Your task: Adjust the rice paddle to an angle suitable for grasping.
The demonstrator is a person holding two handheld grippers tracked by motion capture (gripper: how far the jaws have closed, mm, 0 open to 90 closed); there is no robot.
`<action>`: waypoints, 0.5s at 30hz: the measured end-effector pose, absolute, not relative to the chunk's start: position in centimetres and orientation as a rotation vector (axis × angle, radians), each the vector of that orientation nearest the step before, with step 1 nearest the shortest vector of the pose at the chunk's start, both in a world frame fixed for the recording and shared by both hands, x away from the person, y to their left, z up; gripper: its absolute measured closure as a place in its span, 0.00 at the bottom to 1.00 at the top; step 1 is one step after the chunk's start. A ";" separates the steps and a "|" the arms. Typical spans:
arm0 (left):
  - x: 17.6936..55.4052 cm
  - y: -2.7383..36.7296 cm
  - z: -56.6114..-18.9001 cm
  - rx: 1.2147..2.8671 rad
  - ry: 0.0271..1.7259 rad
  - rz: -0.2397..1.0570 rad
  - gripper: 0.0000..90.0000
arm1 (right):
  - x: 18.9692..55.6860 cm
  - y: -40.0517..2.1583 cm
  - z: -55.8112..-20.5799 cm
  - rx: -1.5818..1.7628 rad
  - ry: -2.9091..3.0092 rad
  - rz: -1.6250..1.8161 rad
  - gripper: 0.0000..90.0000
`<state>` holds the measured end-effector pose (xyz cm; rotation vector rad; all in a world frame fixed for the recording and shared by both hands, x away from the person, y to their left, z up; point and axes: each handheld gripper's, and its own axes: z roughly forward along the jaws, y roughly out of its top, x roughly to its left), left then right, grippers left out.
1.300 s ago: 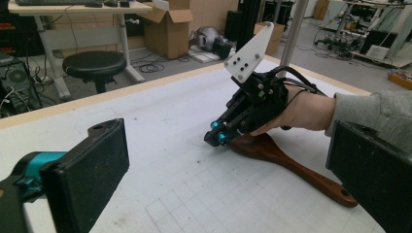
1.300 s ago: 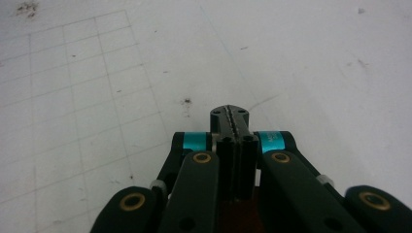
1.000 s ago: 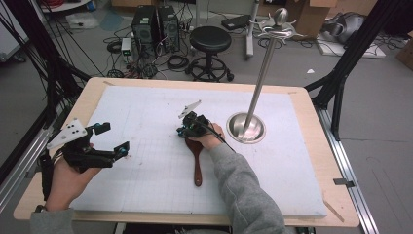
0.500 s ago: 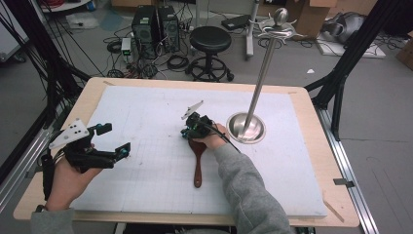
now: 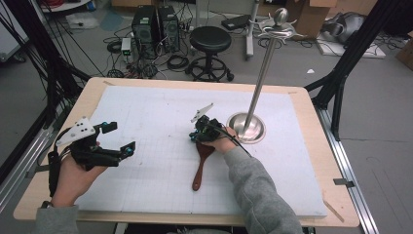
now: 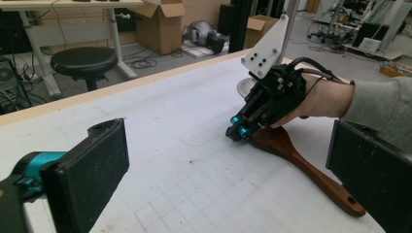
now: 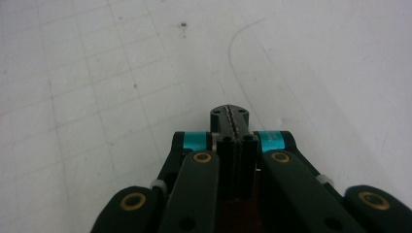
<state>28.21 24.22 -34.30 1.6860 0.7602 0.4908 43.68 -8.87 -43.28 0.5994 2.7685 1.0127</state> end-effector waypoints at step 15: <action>29.1 23.1 -34.5 1.702 0.739 0.464 0.03 | 42.5 -11.3 -43.2 0.640 2.755 1.005 1.00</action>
